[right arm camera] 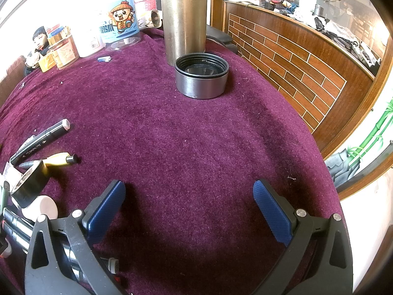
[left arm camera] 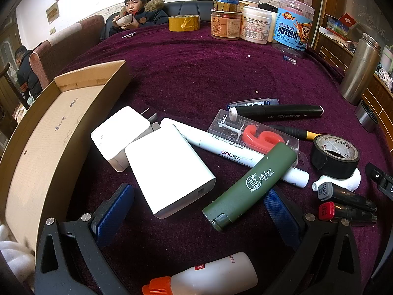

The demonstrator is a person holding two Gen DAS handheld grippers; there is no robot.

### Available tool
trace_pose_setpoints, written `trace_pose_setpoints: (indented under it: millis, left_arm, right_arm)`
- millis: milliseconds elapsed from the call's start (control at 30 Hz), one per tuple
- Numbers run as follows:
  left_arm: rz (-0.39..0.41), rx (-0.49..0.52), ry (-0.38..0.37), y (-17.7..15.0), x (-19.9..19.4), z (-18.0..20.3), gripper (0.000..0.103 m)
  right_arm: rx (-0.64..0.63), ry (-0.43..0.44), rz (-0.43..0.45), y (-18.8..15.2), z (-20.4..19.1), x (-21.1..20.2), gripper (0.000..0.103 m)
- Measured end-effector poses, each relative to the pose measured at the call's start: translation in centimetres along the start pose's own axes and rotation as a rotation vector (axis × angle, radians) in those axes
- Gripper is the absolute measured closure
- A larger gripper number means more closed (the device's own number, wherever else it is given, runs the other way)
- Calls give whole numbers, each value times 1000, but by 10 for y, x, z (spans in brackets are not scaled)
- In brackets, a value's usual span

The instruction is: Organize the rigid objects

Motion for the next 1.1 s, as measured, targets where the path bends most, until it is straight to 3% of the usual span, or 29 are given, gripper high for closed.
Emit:
trace_pose_setpoints:
  millis: [600,800,900,1000,1100]
  left_arm:
    - [8,-19,18,1,1,3,1]
    - [-95,38,-43,0,-3,-2,1]
    - [-85,62,-47,-11,-11,-1,1]
    - [-64,61,-39,-15,-13,2,1]
    - [-60,62,-25,-16,-14,4,1]
  right_arm:
    - [-12,0,2,0,1,0,0]
    - [-121,109,-52,2,4,-1,0]
    - [-72,150,-83,3,13,-1,0]
    - [-141,56,-125,5,-3,1,0]
    - [-84,43,-100,4,-4,1,0]
Point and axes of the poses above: each gripper's, at about its wrist camera, not at the fingertips, and x roughly the way its jaws point, z to its right, y to its top, the point moved 1 cm from there along x, roughly the way its jaws point, and after that the axes turned 11 degrees about -y, right-handed, at the moved point
